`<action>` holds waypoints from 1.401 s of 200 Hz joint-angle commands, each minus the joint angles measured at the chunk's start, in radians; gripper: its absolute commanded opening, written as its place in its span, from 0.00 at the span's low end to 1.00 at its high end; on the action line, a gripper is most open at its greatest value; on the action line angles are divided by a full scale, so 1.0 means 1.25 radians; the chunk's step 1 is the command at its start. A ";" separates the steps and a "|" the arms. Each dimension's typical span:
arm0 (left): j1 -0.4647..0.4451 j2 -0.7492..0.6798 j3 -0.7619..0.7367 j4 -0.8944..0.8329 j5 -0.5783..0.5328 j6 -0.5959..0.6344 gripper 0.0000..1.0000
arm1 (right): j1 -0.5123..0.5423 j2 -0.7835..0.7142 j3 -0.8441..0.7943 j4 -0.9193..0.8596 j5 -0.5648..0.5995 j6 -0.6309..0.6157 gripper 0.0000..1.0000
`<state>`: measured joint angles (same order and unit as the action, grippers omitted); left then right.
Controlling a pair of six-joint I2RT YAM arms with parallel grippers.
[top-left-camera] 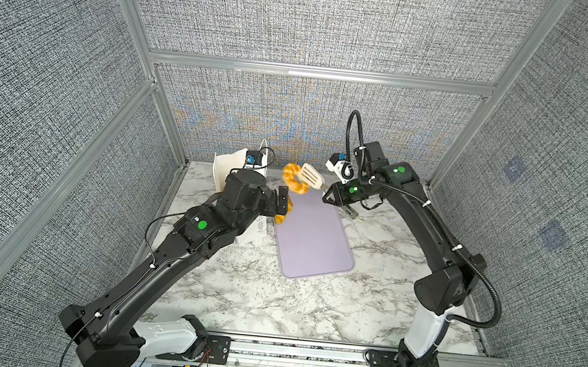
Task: Place the fake bread into the paper bag
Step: 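Lift and carry the ring donut over the bag with the right gripper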
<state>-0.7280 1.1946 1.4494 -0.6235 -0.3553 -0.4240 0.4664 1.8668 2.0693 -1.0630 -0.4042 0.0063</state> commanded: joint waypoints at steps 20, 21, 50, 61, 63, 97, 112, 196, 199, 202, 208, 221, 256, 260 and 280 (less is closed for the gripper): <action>0.030 -0.026 0.012 -0.008 0.021 0.021 0.99 | 0.019 -0.020 0.030 0.086 -0.063 0.048 0.24; 0.030 -0.026 0.013 -0.008 0.021 0.021 0.99 | 0.021 -0.020 0.031 0.087 -0.064 0.049 0.24; 0.047 -0.038 0.011 -0.018 0.011 0.019 1.00 | 0.041 -0.024 0.050 0.129 -0.082 0.074 0.24; 0.053 -0.043 0.009 -0.026 0.001 0.014 0.99 | 0.057 -0.026 0.055 0.150 -0.082 0.082 0.25; 0.054 -0.046 0.009 -0.026 -0.001 0.014 1.00 | 0.059 -0.026 0.056 0.154 -0.082 0.084 0.25; 0.060 -0.084 -0.016 -0.022 -0.033 0.000 0.99 | 0.101 -0.019 0.060 0.214 -0.043 0.101 0.25; 0.061 -0.100 -0.031 -0.020 -0.042 -0.013 0.99 | 0.121 -0.006 0.075 0.227 -0.009 0.099 0.25; 0.060 -0.161 -0.070 -0.061 -0.130 -0.064 0.99 | 0.211 0.080 0.156 0.258 0.150 0.107 0.25; 0.061 -0.161 -0.071 -0.063 -0.131 -0.065 0.99 | 0.213 0.084 0.159 0.257 0.156 0.107 0.25; 0.061 -0.161 -0.072 -0.065 -0.132 -0.067 0.99 | 0.217 0.088 0.162 0.257 0.162 0.106 0.25; 0.061 -0.162 -0.072 -0.070 -0.132 -0.070 0.99 | 0.221 0.094 0.168 0.256 0.173 0.105 0.25; 0.062 -0.162 -0.072 -0.080 -0.134 -0.075 0.99 | 0.231 0.107 0.173 0.254 0.203 0.107 0.25; 0.061 -0.169 -0.076 -0.087 -0.141 -0.078 0.99 | 0.250 0.132 0.186 0.254 0.261 0.088 0.25; 0.061 -0.169 -0.076 -0.088 -0.142 -0.078 1.00 | 0.252 0.135 0.188 0.252 0.269 0.085 0.26; 0.061 -0.172 -0.077 -0.094 -0.144 -0.080 0.99 | 0.260 0.154 0.203 0.236 0.288 0.074 0.27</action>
<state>-0.6529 0.9844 1.3548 -0.7284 -0.5171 -0.5163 0.7795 2.0438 2.2997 -0.7815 -0.1017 0.1261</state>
